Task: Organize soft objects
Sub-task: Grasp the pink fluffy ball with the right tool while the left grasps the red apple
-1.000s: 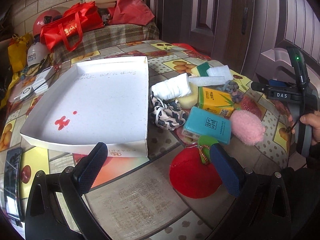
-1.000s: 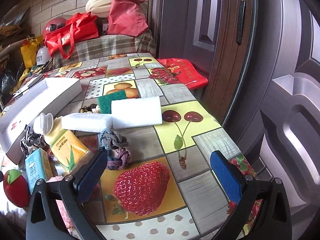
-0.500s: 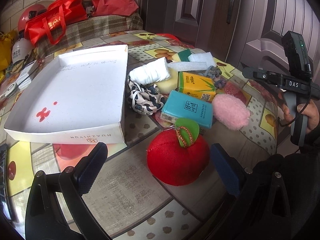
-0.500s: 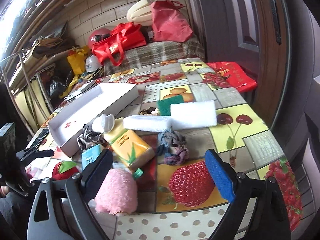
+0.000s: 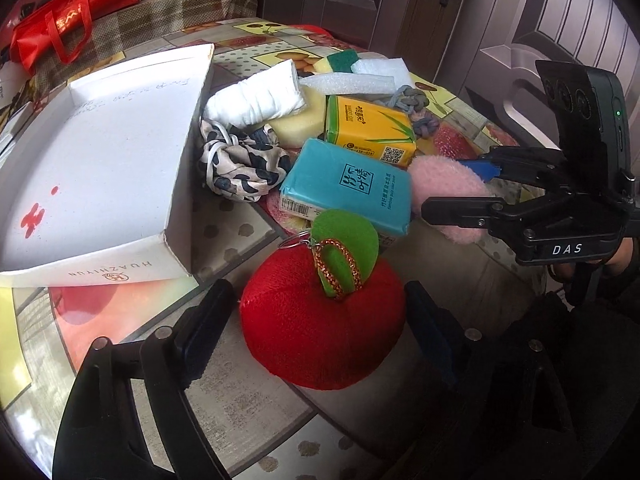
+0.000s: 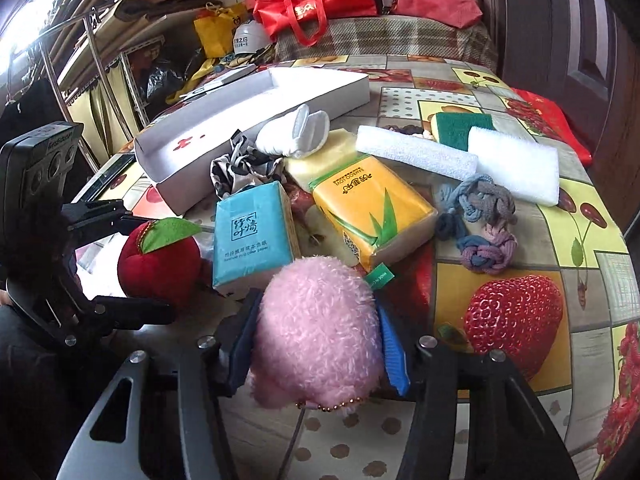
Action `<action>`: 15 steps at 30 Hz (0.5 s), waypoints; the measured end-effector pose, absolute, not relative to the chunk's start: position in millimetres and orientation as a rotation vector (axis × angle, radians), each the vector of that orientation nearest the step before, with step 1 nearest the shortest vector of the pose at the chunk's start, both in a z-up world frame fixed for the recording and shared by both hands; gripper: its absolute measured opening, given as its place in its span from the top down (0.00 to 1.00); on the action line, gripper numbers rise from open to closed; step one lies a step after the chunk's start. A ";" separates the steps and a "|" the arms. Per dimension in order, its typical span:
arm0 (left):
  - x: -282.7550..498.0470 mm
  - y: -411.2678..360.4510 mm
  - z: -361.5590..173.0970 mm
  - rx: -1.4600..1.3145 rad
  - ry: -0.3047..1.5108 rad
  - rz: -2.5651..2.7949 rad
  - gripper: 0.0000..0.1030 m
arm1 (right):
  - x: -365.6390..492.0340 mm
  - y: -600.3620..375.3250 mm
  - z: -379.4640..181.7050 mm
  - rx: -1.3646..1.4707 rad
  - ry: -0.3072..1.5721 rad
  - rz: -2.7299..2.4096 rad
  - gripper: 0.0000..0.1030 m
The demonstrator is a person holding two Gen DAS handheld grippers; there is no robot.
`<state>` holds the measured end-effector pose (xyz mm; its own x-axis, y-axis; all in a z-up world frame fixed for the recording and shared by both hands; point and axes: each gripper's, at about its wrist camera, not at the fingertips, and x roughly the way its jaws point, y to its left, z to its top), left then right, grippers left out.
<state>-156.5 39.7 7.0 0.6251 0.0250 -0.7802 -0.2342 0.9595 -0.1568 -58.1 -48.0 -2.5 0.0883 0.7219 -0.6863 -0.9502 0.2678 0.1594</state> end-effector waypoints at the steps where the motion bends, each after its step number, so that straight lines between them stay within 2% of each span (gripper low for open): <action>1: -156.9 38.3 7.1 -0.248 0.885 0.149 0.34 | -57.5 -49.2 -1.7 -0.370 0.756 1.290 0.48; 8: -170.8 38.2 20.2 -0.216 0.806 0.193 0.40 | -57.2 -62.3 4.9 -0.342 0.736 1.315 0.52; 15: -184.2 66.8 61.2 -0.142 0.601 0.354 0.40 | -61.6 -81.6 57.4 -0.193 0.552 1.365 0.52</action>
